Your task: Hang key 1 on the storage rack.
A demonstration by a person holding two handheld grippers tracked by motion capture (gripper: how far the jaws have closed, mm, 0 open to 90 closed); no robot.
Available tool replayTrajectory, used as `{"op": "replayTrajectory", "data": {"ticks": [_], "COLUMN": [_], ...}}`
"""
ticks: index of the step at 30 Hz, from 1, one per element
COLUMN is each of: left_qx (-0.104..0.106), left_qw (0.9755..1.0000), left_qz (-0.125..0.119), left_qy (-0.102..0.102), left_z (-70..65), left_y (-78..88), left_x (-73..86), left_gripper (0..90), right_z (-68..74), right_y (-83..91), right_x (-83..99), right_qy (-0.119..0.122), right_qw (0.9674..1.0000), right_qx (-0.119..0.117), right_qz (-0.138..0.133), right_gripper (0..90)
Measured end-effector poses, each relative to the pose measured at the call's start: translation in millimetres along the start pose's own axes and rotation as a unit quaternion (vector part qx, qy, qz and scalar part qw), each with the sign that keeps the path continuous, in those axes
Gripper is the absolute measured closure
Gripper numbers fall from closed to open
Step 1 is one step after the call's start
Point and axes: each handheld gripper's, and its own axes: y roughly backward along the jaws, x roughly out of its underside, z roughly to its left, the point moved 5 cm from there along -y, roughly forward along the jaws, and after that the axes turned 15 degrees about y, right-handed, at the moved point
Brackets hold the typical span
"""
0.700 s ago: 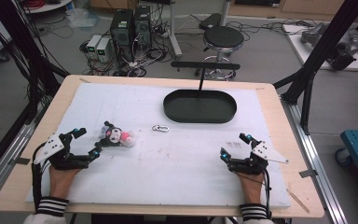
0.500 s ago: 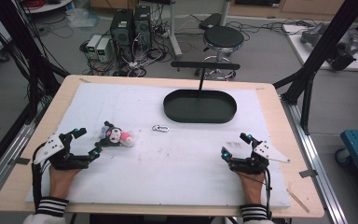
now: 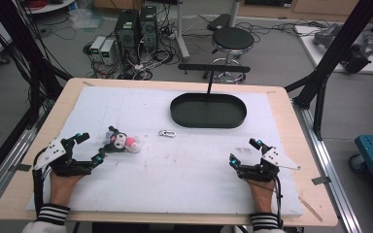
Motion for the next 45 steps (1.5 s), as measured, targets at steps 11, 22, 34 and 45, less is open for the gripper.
{"op": "replayTrajectory", "data": {"ticks": [11,22,34,45], "left_qx": [0.029,0.078,0.108,0.122], "left_qw": [0.9961,0.9769,0.9413,0.91], "left_qz": [0.071,0.177,0.288,0.355], "left_qy": [-0.044,-0.09,-0.139,-0.176], "left_z": [-1.0,-6.2,-8.6,-9.4], "left_y": [1.5,-25.7,-59.5,-84.1], "left_x": [-35.6,-64.9,-70.2,-67.5], "left_gripper": [6.2,6.2,6.2,6.2], "right_z": [1.0,1.5,1.5,1.4], "right_y": [0.2,0.3,0.3,0.2], "right_x": [0.0,0.0,0.0,-0.1], "right_qy": [-0.001,-0.004,-0.003,-0.002], "right_qw": [1.0,1.0,1.0,1.0], "right_qx": [-0.001,-0.002,-0.002,-0.001], "right_qz": [0.002,0.003,0.003,0.003], "right_gripper": [2.5,2.5,2.5,2.5]}}
